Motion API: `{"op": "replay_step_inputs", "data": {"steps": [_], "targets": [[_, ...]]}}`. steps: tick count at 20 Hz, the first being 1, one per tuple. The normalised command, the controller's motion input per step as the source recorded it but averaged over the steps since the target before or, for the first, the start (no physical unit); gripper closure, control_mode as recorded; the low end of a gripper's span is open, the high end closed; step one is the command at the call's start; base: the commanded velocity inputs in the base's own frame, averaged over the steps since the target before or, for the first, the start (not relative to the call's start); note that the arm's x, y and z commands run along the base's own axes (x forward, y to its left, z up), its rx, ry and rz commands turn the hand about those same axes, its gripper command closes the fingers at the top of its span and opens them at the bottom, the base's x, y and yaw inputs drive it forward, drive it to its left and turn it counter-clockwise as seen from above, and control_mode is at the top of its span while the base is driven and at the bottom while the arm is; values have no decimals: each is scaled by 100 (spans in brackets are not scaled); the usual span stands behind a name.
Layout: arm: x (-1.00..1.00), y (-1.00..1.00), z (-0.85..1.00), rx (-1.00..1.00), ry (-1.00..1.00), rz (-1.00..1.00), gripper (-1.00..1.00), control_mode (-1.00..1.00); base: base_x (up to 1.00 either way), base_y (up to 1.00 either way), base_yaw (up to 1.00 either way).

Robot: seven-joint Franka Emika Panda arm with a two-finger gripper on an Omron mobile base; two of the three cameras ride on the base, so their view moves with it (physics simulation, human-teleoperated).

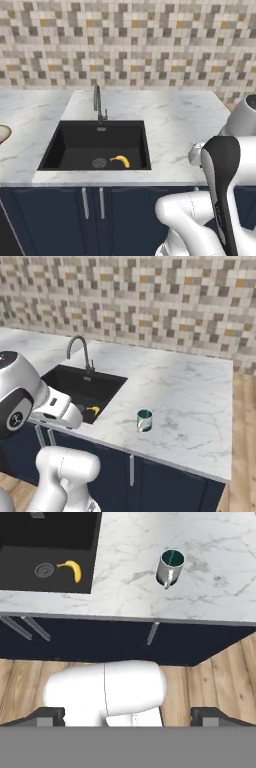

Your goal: Clear the mugs and bowl far away from the sink.

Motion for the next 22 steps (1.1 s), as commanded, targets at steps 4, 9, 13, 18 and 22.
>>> {"op": "replay_step_inputs", "data": {"steps": [4,9,13,18,22], "targets": [[0,0,0,0,0,0,-100,100,31,-24,-28],[0,0,0,0,0,0,-100,100,46,-32,-22],[0,0,0,0,0,0,-100,100,36,-38,-19],[0,0,0,0,0,0,-100,100,1,-28,-18],[0,0,0,0,0,0,-100,100,1,-24,-27]]}}
